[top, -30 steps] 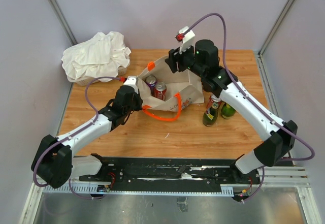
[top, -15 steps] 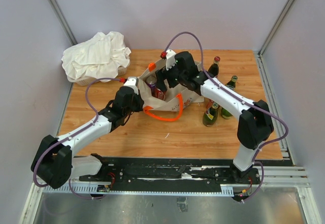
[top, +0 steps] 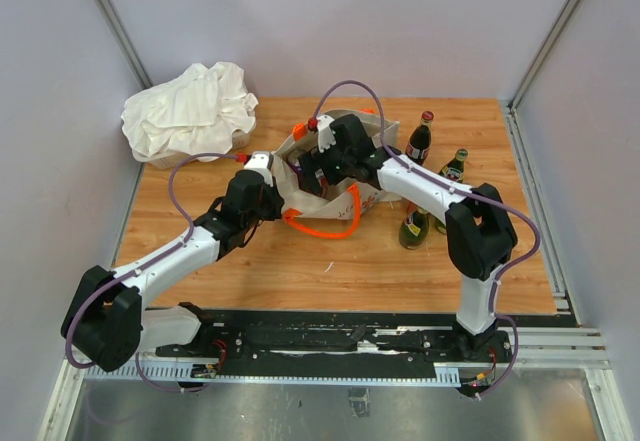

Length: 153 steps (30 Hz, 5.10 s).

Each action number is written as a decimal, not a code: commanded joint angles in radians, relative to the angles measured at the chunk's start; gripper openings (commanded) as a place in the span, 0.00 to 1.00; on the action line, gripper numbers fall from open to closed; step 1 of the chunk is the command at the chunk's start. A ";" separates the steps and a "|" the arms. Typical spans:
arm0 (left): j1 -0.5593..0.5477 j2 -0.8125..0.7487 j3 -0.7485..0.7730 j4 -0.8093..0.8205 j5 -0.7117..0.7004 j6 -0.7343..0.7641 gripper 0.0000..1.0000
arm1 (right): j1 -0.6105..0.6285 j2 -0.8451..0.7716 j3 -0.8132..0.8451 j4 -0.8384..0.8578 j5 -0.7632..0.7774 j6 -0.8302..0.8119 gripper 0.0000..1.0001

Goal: Take the beverage out of the canvas bag

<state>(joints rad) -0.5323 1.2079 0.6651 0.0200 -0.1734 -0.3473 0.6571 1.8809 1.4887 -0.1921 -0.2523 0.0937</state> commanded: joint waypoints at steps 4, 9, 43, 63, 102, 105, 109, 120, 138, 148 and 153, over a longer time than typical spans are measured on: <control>0.005 0.001 0.009 0.004 -0.003 0.007 0.11 | 0.010 0.078 0.056 -0.025 0.081 0.012 1.00; 0.005 0.004 0.011 0.004 -0.004 0.012 0.11 | 0.009 0.118 0.079 -0.027 0.109 0.011 0.98; 0.004 0.115 0.041 0.116 -0.039 0.004 0.11 | -0.005 0.136 0.263 -0.045 0.132 -0.131 0.01; 0.005 0.108 0.056 0.106 -0.036 0.026 0.12 | 0.184 -0.590 -0.207 -0.008 0.419 -0.232 0.01; 0.005 0.093 0.051 0.073 -0.037 0.029 0.13 | -0.059 -0.367 -0.494 0.069 0.399 0.050 0.01; 0.005 0.100 0.057 0.074 -0.037 0.031 0.13 | -0.074 -0.341 -0.493 0.070 0.398 0.054 0.01; 0.005 0.110 0.064 0.073 -0.034 0.035 0.13 | -0.094 -0.326 -0.504 0.098 0.394 0.055 0.01; 0.005 0.133 0.082 0.075 -0.037 0.053 0.13 | -0.142 -0.354 -0.494 0.060 0.446 0.043 0.01; 0.005 0.148 0.091 0.078 -0.029 0.070 0.14 | -0.149 -0.377 -0.423 0.015 0.456 0.022 0.91; 0.005 0.135 0.087 0.068 -0.023 0.067 0.14 | -0.019 -0.541 -0.239 -0.029 0.485 -0.094 0.77; 0.004 0.126 0.085 0.066 -0.018 0.060 0.14 | 0.004 -0.533 -0.132 -0.004 0.350 -0.072 0.63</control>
<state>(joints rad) -0.5323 1.3437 0.7368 0.1024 -0.1795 -0.2932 0.6464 1.3437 1.2755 -0.2077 0.1909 0.0345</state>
